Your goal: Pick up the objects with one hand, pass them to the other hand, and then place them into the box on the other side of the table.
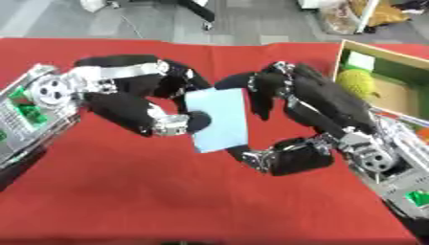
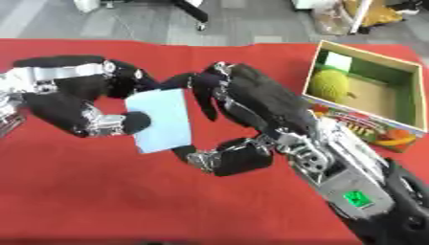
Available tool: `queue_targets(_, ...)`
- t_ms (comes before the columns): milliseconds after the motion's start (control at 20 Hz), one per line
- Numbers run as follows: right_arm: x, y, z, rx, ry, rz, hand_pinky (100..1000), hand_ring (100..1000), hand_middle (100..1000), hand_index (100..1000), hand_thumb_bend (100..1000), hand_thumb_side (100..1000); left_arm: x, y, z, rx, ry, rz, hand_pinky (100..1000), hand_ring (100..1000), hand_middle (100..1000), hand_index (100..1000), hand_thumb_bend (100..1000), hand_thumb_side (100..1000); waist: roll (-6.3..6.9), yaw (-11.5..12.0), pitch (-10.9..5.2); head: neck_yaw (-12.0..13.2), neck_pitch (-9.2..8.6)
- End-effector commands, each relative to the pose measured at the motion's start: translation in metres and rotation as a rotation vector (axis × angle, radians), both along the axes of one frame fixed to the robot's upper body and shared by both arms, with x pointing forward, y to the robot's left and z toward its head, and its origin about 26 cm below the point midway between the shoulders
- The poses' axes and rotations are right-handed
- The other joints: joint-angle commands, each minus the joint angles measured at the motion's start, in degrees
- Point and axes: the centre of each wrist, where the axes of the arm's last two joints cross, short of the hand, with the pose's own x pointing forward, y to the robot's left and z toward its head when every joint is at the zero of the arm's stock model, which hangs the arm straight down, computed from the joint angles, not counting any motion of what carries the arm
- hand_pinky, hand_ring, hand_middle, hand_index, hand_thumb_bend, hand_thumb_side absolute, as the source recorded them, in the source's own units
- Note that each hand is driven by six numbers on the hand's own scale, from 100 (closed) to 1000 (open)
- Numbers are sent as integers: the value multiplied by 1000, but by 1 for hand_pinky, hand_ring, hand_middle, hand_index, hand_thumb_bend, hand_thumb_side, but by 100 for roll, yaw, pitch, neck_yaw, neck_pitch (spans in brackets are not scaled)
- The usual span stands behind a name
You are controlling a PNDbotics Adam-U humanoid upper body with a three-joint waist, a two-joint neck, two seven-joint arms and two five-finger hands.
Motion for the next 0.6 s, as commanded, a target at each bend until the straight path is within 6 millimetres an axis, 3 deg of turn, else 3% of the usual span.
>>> queue_targets(50,0,-3,12,55,-40,-21,297,410,233,406,127,202,-4,-5,4,2,-15,-40,820,559,537,692,248,560,88,-1,-96,20,32)
queue_targets(200,0,-4,11,70,-39,-32,295,409,231,399,118,191,-4,-2,6,2,-36,-37,832,604,592,738,365,674,85,7,-100,9,32)
queue_targets(350,1,-5,11,83,-42,-42,295,407,229,392,116,180,-3,5,10,18,-85,-29,867,700,702,800,459,790,79,15,-104,-8,32)
queue_targets(600,2,-8,12,96,-53,-59,295,406,228,387,120,169,-1,26,25,39,-223,90,913,781,801,855,530,895,76,38,-115,-37,32)
